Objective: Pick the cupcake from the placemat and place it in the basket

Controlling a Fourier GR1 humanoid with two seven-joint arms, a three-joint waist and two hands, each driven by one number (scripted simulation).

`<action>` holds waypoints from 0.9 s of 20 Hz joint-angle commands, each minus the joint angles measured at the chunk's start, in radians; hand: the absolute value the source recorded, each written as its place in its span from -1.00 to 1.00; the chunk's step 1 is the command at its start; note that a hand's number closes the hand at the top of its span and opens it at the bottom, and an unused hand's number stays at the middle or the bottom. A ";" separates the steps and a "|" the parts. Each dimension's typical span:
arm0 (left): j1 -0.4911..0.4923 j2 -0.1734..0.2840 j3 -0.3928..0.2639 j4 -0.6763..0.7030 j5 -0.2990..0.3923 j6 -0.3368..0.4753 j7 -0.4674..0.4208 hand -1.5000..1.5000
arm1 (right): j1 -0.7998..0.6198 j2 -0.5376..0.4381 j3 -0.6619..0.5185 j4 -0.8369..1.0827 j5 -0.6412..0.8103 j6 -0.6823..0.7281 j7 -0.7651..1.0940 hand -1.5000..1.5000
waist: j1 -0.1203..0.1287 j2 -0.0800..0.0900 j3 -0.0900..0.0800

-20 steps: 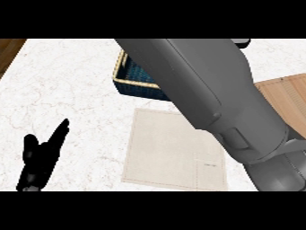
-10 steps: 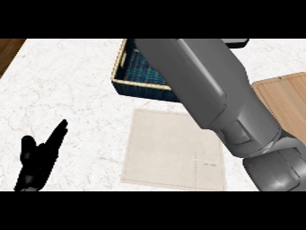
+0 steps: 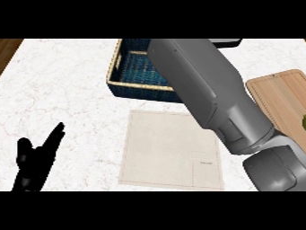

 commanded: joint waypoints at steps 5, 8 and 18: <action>0.065 -0.020 -0.005 0.018 -0.001 -0.006 0.022 0.00 | 0.038 -0.024 0.014 -0.062 0.038 0.039 0.020 -1.00 | -0.020 -0.001 -0.014; 0.038 0.016 0.045 0.033 0.040 -0.040 0.048 0.00 | 0.058 -0.038 0.014 -0.121 0.051 0.020 0.013 -1.00 | -0.025 -0.002 -0.014; 0.078 -0.030 0.029 0.061 -0.007 -0.005 -0.021 0.00 | 0.147 -0.107 -0.055 -0.328 0.126 -0.039 0.155 -1.00 | -0.049 -0.009 -0.015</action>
